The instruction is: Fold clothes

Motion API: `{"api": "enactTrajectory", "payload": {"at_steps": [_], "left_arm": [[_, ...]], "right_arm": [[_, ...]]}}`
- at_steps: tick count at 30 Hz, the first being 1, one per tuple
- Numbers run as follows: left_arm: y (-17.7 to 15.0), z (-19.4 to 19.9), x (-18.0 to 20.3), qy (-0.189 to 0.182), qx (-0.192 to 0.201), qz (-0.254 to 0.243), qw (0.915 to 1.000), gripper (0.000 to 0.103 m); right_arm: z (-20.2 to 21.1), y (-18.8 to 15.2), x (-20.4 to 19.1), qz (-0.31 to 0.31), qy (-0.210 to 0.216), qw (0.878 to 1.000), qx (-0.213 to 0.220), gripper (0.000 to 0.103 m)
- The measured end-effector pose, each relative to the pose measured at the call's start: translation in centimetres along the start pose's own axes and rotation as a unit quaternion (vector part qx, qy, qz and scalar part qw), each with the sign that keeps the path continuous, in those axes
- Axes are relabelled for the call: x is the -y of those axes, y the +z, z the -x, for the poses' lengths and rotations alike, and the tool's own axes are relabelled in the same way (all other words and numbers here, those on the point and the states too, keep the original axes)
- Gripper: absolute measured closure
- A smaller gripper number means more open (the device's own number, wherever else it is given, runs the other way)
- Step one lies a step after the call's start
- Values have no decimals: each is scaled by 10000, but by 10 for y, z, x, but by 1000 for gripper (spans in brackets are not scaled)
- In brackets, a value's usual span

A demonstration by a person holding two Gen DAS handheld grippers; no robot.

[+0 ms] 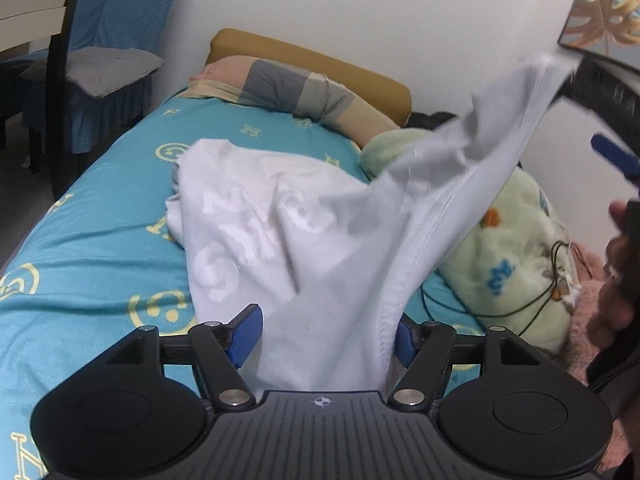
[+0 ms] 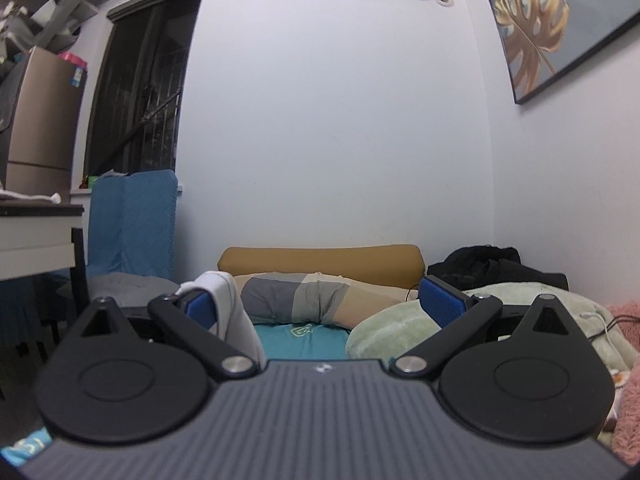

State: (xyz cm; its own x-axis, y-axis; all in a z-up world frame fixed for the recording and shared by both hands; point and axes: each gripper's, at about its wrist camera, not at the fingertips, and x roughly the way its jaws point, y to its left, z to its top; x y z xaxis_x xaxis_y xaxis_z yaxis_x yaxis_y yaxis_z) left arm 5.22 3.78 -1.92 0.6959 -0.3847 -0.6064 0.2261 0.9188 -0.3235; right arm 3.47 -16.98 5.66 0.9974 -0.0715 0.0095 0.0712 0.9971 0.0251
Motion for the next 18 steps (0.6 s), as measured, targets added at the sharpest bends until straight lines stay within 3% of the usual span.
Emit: {"api": "enactTrajectory", "payload": {"at_steps": [4, 8, 10, 13, 16, 18], "left_arm": [[-3, -2, 13, -213, 101, -317, 9992, 34], [-8, -1, 16, 440, 93, -417, 9981, 30], [-7, 2, 5, 886, 155, -178, 9958, 28], [-2, 15, -14, 1404, 637, 264, 9877, 16], [16, 34, -25, 1745, 1204, 415, 9764, 15], [29, 48, -31, 1881, 1587, 543, 9677, 15]], "right_arm": [[5, 1, -2, 4, -28, 10000, 70, 0], [5, -1, 5, -61, -297, 9994, 151, 0], [2, -6, 12, -80, -527, 9985, 143, 0], [-6, -22, 21, -35, -878, 9961, 23, 0], [-20, -38, 28, -55, -941, 9944, -480, 0], [-19, -27, 27, -118, -876, 9940, -644, 0]]}}
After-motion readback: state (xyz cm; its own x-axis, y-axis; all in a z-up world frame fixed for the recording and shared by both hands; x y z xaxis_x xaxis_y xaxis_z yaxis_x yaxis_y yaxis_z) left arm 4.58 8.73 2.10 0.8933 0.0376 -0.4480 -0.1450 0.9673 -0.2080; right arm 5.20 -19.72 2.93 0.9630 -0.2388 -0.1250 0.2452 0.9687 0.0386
